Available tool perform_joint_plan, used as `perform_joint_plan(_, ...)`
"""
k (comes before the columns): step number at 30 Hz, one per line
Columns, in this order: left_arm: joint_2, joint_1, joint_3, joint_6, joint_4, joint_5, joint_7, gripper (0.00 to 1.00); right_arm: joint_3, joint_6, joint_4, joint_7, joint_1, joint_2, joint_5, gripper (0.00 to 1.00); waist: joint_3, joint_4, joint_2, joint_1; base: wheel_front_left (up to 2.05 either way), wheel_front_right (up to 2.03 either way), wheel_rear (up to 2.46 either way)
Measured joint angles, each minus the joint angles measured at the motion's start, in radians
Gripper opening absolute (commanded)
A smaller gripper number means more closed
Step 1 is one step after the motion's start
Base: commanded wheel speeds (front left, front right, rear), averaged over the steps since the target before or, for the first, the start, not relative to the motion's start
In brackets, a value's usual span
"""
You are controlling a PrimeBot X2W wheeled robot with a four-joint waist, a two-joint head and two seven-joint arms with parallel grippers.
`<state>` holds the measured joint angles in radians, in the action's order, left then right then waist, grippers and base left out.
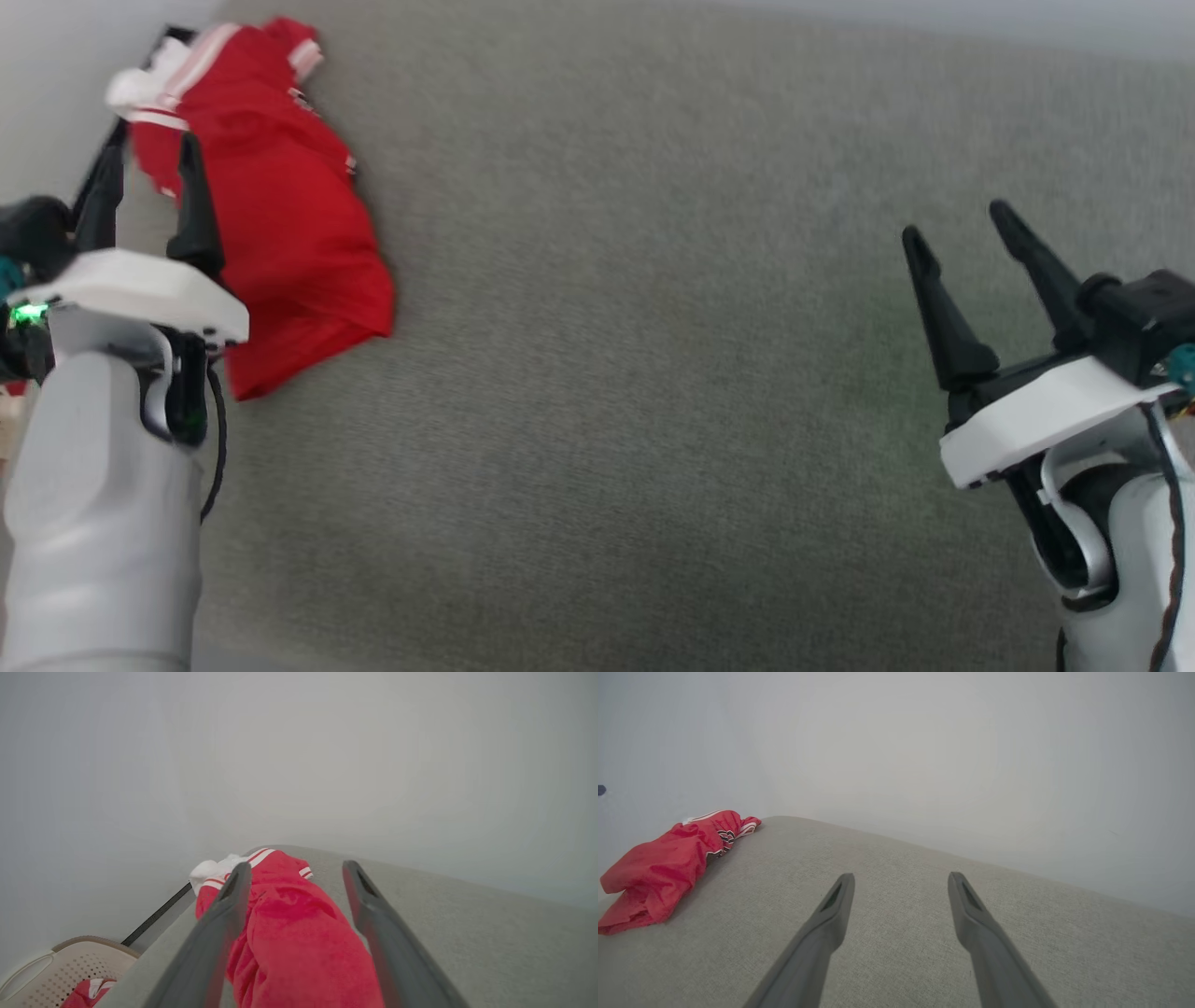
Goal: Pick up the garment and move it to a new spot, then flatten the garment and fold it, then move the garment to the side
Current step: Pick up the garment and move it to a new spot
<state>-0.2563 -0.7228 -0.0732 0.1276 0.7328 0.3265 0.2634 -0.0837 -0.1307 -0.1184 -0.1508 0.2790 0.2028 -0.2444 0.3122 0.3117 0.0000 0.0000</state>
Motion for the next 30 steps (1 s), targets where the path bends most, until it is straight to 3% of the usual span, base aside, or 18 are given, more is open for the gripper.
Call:
perform_joint_plan(7, -0.024, -0.143, 0.02, 0.0, 0.231, 0.034, -0.041, 1.0, -0.004, 0.0, -0.038, -0.022, 0.031, 0.012, 0.005, 1.0, 0.084, -0.034, 0.0, 0.0001, 0.0, 0.0, 0.0)
perform_joint_plan(15, -0.046, -0.28, 0.026, -0.021, 0.479, 0.051, -0.203, 1.0, -0.012, 0.0, -0.075, -0.051, 0.056, 0.021, 0.007, 1.0, 0.162, -0.082, 0.0, 0.0001, 0.0, 0.0, 0.0)
perform_joint_plan(24, -0.076, -0.313, 0.019, -0.055, 0.527, 0.089, -0.406, 1.0, -0.018, 0.0, -0.096, -0.062, 0.059, 0.021, 0.004, 1.0, 0.195, -0.137, 0.0001, 0.0001, 0.0, 0.0, 0.0)
perform_joint_plan(25, -0.082, -0.313, 0.026, -0.056, 0.527, 0.085, -0.416, 0.0, -0.016, 0.0, -0.096, -0.062, 0.059, 0.02, 0.002, 1.0, 0.194, -0.139, 0.0001, 0.0001, 0.0, 0.0, 0.0)
perform_joint_plan(30, -0.106, -0.312, 0.043, -0.045, 0.536, 0.077, -0.391, 0.0, -0.008, 0.0, -0.087, -0.061, 0.055, 0.016, 0.001, 1.0, 0.179, -0.144, 0.0, 0.0001, 0.0, 0.0, 0.0)
